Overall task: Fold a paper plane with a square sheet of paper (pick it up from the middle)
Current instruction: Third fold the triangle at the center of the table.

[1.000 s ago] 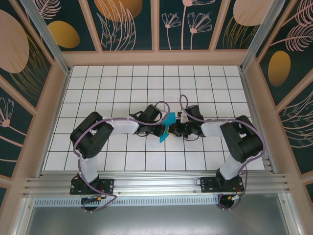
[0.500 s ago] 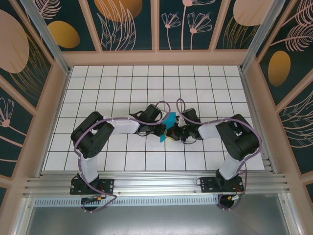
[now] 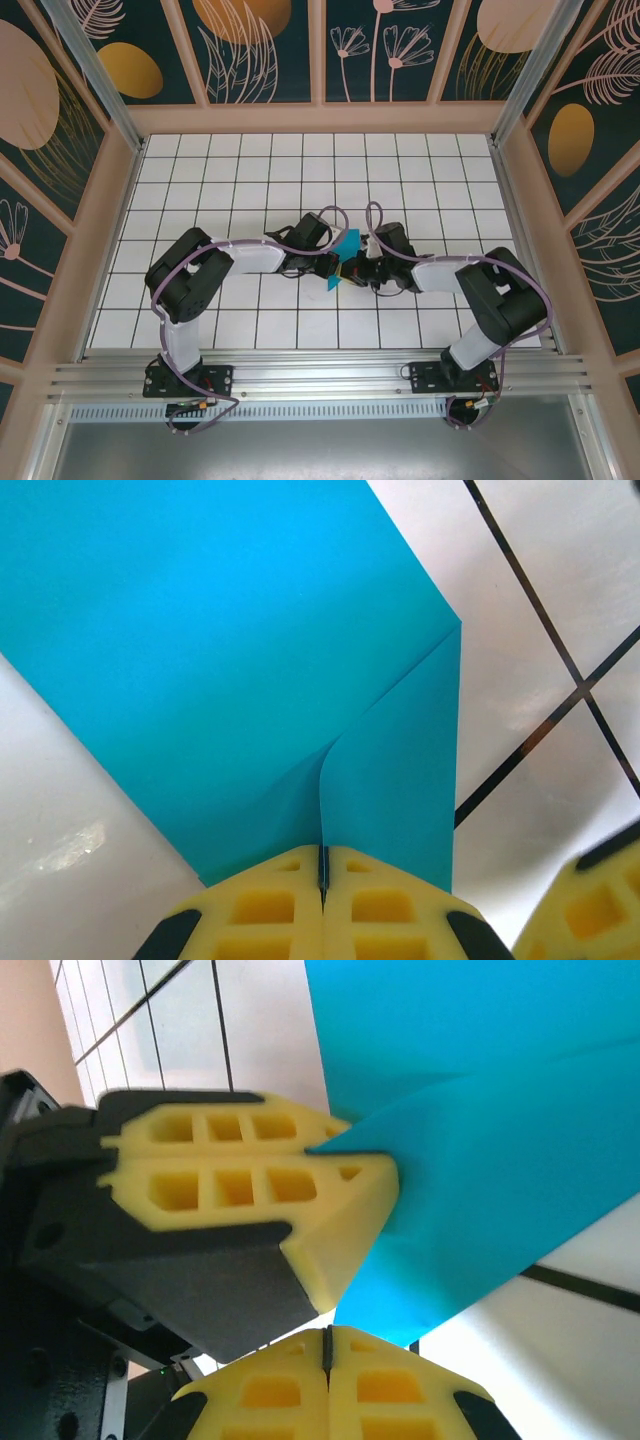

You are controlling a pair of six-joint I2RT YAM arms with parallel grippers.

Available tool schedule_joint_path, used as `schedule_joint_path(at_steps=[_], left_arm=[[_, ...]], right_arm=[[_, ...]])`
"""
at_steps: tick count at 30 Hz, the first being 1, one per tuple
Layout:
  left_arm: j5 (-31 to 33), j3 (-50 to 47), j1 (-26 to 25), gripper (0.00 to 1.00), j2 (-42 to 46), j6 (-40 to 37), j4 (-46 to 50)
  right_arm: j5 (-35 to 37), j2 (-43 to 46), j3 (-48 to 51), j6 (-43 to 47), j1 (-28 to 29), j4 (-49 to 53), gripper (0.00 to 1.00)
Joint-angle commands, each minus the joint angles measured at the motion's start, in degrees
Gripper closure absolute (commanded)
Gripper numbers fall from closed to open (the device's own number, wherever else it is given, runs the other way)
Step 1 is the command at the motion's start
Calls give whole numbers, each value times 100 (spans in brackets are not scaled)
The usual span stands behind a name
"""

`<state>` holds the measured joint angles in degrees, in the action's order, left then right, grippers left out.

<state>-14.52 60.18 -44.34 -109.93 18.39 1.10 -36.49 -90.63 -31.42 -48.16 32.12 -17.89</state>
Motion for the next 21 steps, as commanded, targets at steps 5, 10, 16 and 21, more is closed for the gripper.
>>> schedule_joint_path(at_steps=[5,10,16,21], left_arm=[[191,-59,39,98,-310,-134,415],[169,-60,39,98,-320,-147,420],[160,-51,40,98,-330,-140,422],[177,-68,39,98,-319,-150,443]], right_arm=[[-62,-210,154,-419,276,-727,96],[55,-280,110,-341,286,-599,96],[79,-642,125,-280,293,-659,96],[148,-786,56,-139,285,-406,96]])
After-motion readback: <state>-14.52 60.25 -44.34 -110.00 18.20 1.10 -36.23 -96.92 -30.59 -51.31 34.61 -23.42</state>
